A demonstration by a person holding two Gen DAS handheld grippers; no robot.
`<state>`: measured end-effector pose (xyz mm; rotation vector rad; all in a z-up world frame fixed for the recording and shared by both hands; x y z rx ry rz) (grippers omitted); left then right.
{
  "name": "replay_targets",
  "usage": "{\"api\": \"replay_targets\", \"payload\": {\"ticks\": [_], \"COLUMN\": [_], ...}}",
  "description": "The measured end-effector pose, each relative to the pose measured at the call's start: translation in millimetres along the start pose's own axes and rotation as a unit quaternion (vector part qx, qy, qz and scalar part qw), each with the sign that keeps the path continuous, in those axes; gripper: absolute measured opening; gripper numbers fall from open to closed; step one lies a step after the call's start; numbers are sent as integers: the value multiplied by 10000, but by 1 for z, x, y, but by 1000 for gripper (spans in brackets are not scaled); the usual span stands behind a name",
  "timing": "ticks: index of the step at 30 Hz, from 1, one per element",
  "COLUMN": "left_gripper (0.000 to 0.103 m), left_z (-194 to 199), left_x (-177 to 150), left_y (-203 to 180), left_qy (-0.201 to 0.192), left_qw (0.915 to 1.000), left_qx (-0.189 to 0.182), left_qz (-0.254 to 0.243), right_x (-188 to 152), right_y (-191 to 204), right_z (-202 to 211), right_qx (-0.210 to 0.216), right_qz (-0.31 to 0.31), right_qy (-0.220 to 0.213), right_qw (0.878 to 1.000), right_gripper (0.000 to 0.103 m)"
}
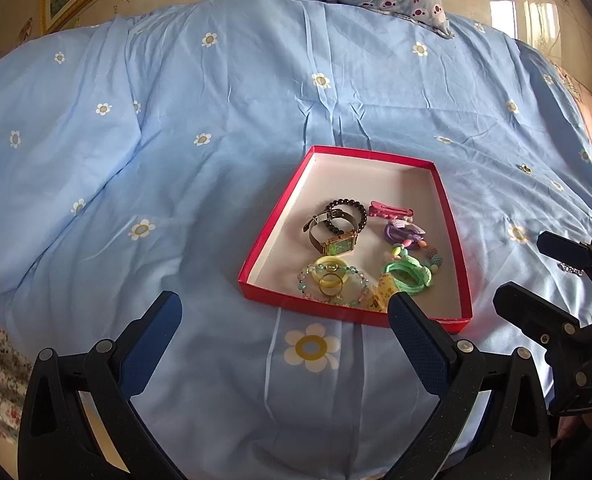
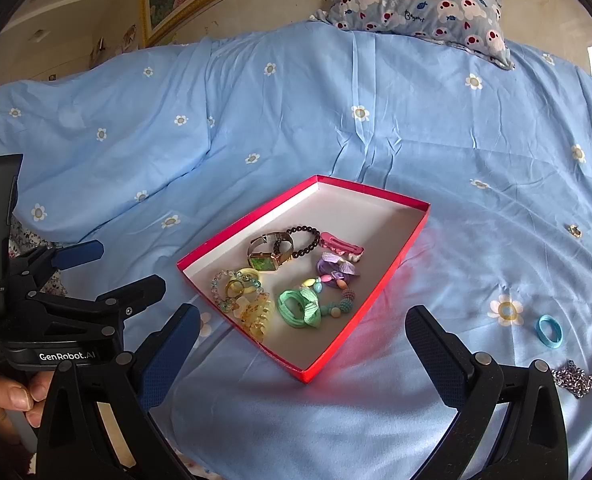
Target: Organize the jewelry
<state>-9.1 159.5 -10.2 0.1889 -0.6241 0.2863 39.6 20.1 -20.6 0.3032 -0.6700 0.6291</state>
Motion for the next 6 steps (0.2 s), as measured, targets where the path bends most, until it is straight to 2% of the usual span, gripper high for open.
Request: {"api": "replay_targets", "payload": {"ticks": [6], "left_gripper": [103], "left_z": [-8], "left_x": [4], "left_y": [-2], "left_qy": [65], "left_qw": [10000], "left_qx": [-39], "left_qz": [1], "right_x": [2], "right_y": [-4], "right_z": [-5], "right_qx": [-8], "right_qz": [-36], "right_qy": [49], "right_qw": [10000], "right_gripper": [103]}}
Point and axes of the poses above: each gripper's, at about its wrist camera, not at the fingertips, and z roughly against the way its jaws point, y to its left, x to its top, the point moved 4 cm from there along -z, roughly the way its jaws point, and after that the axes turned 14 degrees about y, right-handed, at the moved point
